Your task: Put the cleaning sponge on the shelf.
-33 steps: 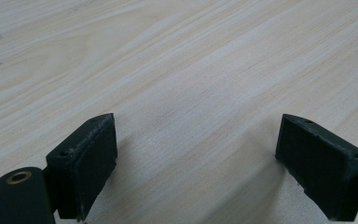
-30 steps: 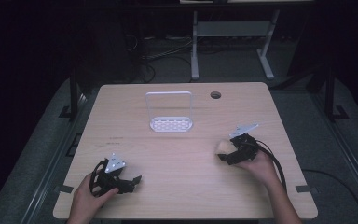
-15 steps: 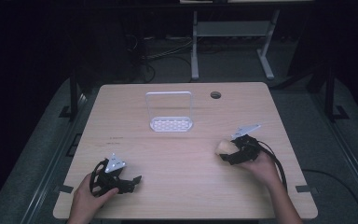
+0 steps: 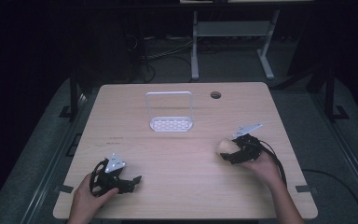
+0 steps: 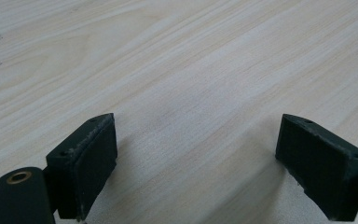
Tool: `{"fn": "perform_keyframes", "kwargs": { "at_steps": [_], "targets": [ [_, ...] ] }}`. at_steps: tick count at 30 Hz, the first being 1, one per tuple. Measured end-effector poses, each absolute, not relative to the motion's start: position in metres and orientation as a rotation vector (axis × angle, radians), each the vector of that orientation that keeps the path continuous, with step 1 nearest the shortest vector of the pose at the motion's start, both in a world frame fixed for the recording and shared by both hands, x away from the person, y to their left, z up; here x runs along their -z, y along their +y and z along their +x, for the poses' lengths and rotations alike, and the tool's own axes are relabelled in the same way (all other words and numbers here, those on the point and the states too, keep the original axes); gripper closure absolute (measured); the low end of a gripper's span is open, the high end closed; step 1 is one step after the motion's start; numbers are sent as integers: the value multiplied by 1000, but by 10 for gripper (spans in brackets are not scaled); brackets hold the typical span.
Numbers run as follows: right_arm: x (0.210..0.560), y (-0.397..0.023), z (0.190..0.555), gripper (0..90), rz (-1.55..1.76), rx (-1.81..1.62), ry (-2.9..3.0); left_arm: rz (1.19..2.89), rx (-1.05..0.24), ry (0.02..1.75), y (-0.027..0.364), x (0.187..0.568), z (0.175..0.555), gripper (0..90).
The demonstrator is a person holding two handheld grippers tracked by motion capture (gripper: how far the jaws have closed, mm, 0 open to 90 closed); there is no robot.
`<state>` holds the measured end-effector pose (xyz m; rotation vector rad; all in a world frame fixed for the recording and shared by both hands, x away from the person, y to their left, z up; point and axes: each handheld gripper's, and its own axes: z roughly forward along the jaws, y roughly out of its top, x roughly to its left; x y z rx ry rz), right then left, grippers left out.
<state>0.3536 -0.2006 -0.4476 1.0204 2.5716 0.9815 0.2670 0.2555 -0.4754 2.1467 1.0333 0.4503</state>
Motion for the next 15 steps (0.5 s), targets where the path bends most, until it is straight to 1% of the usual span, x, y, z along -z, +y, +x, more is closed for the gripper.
{"fn": "perform_keyframes", "kwargs": {
  "at_steps": [15],
  "targets": [
    [425,-197,355,236,983,-993,2569,2147,-450,1033,256,475,267,118]
  ]
}}
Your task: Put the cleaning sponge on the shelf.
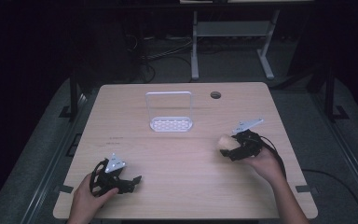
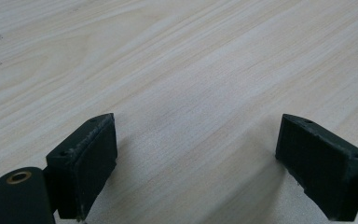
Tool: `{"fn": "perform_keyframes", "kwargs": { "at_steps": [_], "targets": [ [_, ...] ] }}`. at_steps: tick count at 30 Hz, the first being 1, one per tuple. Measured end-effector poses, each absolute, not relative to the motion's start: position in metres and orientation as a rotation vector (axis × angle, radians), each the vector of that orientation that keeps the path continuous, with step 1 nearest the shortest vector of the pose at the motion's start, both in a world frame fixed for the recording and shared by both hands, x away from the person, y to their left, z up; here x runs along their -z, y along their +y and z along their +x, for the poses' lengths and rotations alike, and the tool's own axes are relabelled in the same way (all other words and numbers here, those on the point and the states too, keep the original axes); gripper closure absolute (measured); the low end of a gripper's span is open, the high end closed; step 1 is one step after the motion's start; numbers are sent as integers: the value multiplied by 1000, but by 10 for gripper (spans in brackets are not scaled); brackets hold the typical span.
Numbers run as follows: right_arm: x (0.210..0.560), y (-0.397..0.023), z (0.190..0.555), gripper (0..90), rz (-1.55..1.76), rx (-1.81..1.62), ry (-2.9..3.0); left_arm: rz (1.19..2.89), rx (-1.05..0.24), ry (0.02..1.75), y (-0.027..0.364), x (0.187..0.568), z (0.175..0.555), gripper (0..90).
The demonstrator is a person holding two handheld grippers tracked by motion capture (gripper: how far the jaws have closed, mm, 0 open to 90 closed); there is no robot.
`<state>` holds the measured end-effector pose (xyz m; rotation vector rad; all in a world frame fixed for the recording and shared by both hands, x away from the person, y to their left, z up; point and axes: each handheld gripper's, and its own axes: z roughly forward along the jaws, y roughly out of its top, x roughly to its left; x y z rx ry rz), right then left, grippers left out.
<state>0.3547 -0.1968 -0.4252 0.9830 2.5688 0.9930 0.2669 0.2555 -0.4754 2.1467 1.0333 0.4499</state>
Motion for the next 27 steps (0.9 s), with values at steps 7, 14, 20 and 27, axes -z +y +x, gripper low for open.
{"fn": "perform_keyframes", "kwargs": {
  "at_steps": [7,14,20,27],
  "targets": [
    [418,-191,357,236,959,-1003,2574,2148,-449,1033,256,475,267,119],
    [412,-181,362,236,923,-1007,2580,2149,-449,1035,256,475,267,118],
    [408,-175,365,236,905,-1016,2584,2149,-449,1034,256,475,267,118],
    [404,-164,369,236,883,-1027,2593,2149,-448,1035,256,475,267,118]
  ]
}}
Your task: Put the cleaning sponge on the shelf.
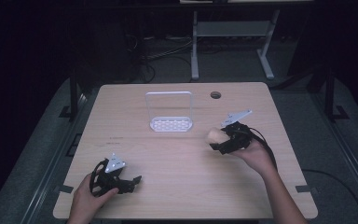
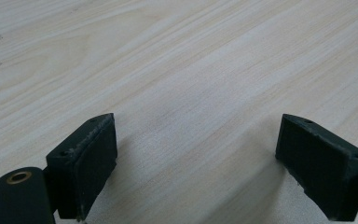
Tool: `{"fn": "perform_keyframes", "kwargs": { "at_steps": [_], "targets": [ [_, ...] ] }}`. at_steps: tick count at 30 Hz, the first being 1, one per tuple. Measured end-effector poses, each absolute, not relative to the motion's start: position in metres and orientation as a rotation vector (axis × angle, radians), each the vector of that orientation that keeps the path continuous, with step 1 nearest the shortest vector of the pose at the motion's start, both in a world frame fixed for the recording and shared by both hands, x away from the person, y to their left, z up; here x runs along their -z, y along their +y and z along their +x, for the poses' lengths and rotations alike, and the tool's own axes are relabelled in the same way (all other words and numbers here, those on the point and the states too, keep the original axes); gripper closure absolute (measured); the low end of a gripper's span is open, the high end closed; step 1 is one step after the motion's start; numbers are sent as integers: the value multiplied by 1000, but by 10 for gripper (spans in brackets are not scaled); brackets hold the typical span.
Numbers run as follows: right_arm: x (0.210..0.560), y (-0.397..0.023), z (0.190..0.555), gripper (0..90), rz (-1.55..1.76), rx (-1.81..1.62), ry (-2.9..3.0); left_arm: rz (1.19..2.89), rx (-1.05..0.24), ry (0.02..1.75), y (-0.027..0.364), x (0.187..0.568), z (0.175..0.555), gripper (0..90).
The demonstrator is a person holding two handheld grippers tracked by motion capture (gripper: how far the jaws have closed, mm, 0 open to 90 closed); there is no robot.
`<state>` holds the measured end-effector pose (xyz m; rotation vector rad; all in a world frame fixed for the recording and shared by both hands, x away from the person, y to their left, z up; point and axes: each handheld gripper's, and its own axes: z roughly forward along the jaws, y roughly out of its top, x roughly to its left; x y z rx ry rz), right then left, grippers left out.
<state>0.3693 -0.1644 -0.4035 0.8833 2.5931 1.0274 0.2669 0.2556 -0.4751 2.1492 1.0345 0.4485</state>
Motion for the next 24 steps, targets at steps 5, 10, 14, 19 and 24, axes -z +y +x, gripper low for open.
{"fn": "perform_keyframes", "kwargs": {
  "at_steps": [5,10,14,19,24],
  "targets": [
    [403,-158,371,236,876,-1031,2600,2149,-448,1035,256,475,267,118],
    [401,-151,375,237,862,-1038,2603,2150,-449,1035,256,475,267,118],
    [398,-145,378,236,844,-1041,2607,2150,-449,1034,256,475,267,119],
    [396,-138,381,236,831,-1047,2613,2150,-449,1035,256,475,267,118],
    [393,-129,386,237,820,-1055,2613,2151,-447,1035,256,475,267,118]
  ]
}}
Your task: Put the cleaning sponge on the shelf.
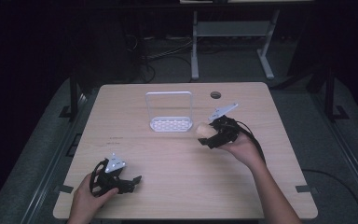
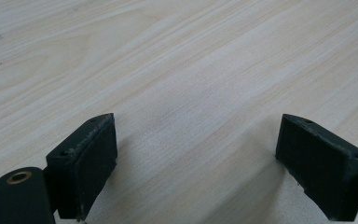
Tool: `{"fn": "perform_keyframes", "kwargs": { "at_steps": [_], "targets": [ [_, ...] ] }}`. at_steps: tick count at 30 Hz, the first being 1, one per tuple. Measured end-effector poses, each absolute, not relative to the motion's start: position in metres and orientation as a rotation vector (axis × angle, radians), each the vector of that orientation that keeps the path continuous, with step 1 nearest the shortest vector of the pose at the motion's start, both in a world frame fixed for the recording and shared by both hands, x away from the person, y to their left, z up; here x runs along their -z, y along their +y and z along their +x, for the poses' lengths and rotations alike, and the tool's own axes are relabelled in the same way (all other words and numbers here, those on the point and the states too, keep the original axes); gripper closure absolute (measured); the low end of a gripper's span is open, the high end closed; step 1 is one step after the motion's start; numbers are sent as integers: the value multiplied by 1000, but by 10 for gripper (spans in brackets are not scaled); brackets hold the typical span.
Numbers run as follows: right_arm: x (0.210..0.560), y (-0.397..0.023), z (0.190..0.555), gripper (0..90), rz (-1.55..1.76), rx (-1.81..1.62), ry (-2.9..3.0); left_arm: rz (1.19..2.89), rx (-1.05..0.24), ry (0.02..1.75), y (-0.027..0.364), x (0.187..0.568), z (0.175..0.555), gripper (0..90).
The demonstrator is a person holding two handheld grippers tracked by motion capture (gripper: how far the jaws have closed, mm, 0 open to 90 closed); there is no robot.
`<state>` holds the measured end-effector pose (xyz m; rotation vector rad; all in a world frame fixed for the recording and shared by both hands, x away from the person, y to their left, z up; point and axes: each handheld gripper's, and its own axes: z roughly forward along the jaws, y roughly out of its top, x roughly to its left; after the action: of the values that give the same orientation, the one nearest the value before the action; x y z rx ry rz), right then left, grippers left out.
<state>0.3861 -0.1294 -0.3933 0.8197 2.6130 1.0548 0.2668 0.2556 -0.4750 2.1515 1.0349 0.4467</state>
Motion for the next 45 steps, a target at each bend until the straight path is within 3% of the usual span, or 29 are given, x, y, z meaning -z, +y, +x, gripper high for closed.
{"fn": "perform_keyframes", "kwargs": {
  "at_steps": [45],
  "targets": [
    [386,-62,423,237,744,-1058,2658,2151,-450,1034,256,475,267,118]
  ]
}}
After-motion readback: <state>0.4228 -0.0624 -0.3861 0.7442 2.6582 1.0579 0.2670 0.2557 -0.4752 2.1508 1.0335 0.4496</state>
